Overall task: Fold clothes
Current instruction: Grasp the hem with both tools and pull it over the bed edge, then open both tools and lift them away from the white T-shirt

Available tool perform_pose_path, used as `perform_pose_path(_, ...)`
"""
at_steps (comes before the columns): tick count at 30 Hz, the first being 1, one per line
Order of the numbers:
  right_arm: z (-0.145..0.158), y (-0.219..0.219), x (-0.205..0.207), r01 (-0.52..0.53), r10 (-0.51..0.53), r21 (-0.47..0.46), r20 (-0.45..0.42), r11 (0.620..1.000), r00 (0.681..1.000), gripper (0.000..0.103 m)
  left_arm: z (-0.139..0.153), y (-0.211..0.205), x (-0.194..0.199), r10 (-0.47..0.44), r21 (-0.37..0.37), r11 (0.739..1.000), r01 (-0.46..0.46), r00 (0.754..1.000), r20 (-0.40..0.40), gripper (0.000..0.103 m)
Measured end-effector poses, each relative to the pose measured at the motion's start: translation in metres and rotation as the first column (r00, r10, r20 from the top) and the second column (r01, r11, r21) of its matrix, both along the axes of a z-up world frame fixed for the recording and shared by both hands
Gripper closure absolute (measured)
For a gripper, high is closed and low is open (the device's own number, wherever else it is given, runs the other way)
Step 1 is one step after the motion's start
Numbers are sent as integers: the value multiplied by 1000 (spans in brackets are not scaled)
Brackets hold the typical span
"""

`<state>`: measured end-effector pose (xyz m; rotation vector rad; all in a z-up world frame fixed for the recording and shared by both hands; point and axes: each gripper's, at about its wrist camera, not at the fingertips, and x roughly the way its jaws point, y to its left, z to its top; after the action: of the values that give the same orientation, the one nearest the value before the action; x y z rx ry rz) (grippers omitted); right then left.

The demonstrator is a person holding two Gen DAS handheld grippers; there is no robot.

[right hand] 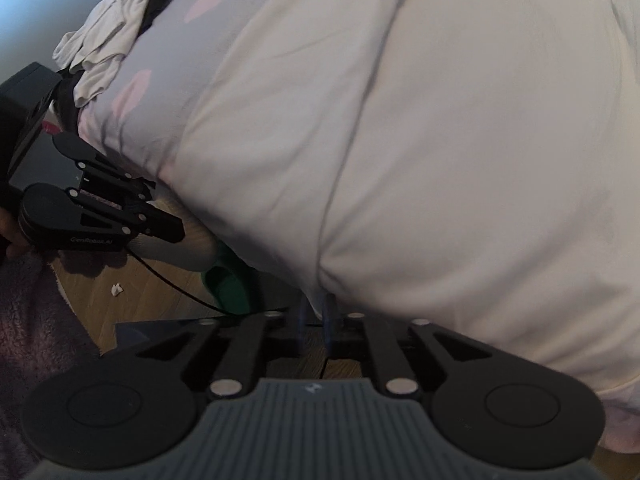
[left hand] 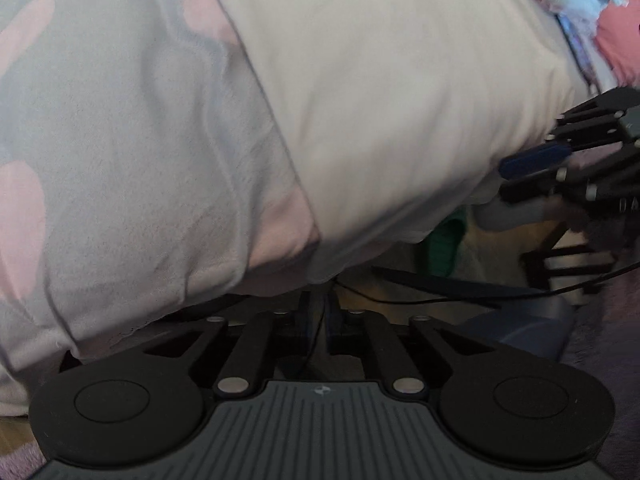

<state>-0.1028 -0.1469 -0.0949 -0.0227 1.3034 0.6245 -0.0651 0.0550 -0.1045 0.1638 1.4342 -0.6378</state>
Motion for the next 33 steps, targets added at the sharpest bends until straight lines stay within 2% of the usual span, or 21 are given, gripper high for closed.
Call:
perform_pose_path(1,6,2,0,-15,15,-2,14,1000,1000,51,7,2,1,16,-19,1000,-16,1000,9,96)
perform_pose_path(7,30,-6,-5,-70,75,-52,101,996,992,51,45,12,16,116,-143,984,-102,989,90,96)
perform_pose_path(10,29,-22,-10,-72,86,-116,118,991,989,50,59,8,25,130,-193,976,-104,983,128,96)
perform_pose_path(14,18,-56,-11,57,-51,-145,49,988,998,50,73,-7,39,129,-192,977,-91,972,195,96)
perform_pose_path(19,11,-85,-24,163,-161,-145,26,976,987,50,83,-45,53,88,-163,986,-47,962,257,94)
perform_pose_path(21,9,-94,-29,191,-190,-159,26,969,981,50,83,-53,58,78,-141,989,-42,962,263,90)
perform_pose_path(23,9,-103,-33,219,-216,-174,36,960,976,50,79,-62,60,65,-125,992,-33,964,259,90)
perform_pose_path(28,8,-128,-44,290,-286,-194,48,937,957,50,80,-82,60,2,-134,990,33,967,254,89)
perform_pose_path(33,7,-149,-42,348,-334,-237,98,907,937,50,79,-93,61,-13,-138,989,49,967,253,86)
